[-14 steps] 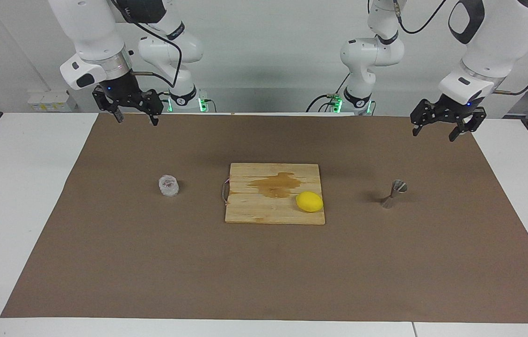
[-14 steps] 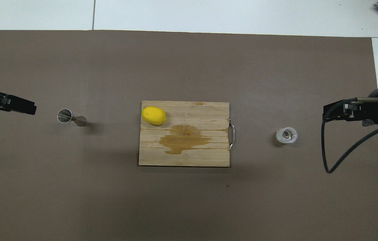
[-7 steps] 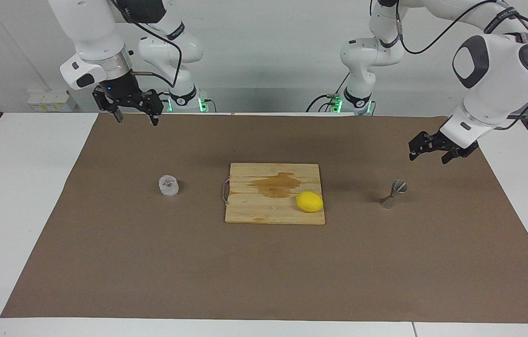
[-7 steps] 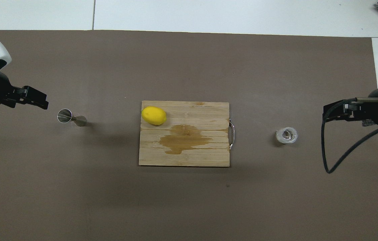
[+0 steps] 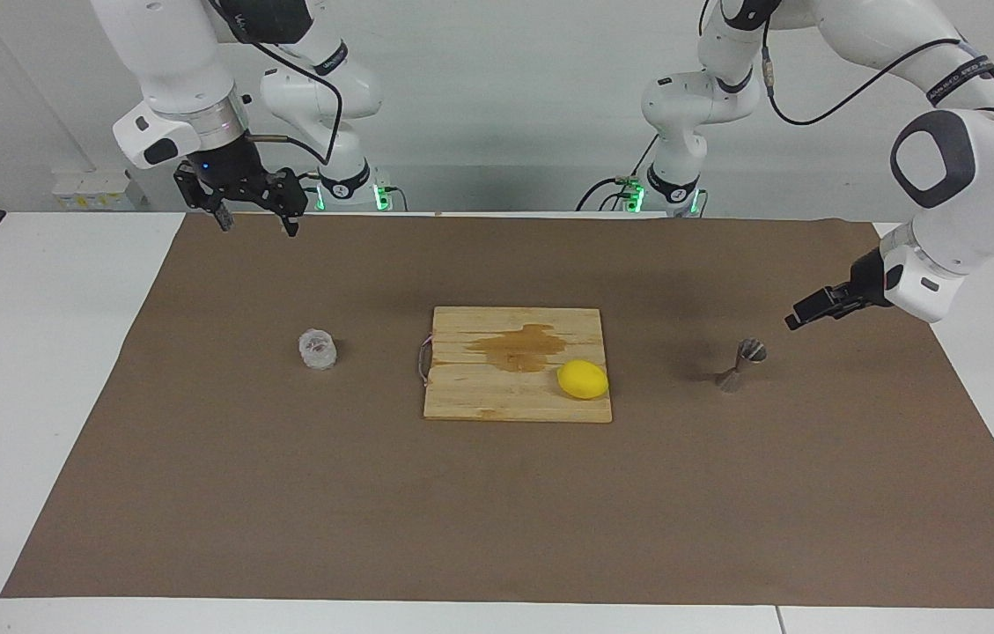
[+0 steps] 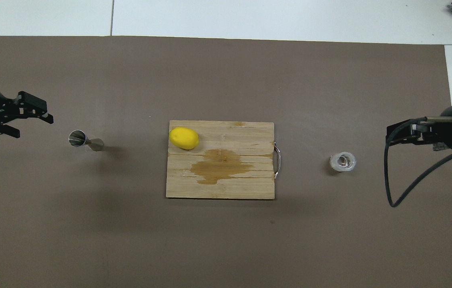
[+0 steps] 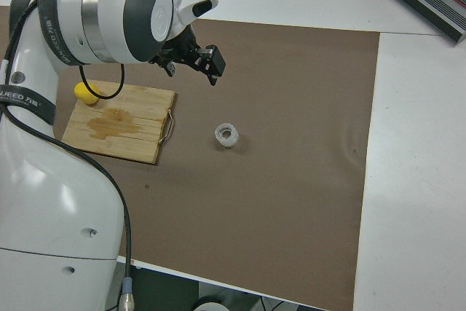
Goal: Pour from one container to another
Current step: 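Move the left gripper toward the small metal cup, then close the left gripper around the small metal cup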
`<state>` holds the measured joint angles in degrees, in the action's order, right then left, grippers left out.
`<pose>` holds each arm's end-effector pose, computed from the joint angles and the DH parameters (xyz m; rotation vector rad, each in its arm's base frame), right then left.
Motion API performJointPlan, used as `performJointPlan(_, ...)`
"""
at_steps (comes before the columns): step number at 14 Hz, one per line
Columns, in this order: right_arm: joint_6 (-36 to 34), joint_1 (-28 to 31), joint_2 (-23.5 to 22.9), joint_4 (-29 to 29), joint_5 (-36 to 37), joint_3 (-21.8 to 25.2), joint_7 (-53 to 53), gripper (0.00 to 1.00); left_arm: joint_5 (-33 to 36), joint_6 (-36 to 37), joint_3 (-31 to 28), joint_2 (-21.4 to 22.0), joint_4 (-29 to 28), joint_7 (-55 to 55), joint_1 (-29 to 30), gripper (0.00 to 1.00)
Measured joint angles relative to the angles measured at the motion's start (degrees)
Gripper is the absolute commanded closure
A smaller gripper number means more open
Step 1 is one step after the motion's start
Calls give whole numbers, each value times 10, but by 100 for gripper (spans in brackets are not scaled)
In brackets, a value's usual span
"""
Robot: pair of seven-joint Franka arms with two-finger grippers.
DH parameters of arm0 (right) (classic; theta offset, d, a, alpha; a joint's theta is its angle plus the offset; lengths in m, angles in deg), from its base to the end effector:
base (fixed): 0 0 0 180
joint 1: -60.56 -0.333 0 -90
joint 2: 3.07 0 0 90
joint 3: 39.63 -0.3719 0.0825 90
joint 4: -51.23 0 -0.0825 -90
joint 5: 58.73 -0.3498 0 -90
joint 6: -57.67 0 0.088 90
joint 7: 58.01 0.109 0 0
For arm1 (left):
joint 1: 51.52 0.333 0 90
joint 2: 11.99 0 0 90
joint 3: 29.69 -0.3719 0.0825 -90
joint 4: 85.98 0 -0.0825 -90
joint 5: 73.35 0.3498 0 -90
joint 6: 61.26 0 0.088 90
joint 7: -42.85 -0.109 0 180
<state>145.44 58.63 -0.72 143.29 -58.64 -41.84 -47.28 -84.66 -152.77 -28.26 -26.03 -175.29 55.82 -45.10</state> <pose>0.4995 0.0365 0.6803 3.1285 -0.1803 -0.0520 0.5933 0.0326 0.5507 2.8946 0.4959 -0.3245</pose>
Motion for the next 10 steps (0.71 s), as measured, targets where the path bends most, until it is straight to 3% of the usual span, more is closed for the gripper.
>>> performJointPlan(2, 0, 0, 0, 0, 0, 0, 0, 0, -24, 11, 0, -15, 0, 58, 10, 0)
performJointPlan(5, 0, 0, 0, 0, 0, 0, 0, 0, -116, 28, 0, -42, 0, 142, 36, 0)
performJointPlan(10, 0, 0, 0, 0, 0, 0, 0, 0, -144, 37, 1, -67, 0, 252, 49, 0)
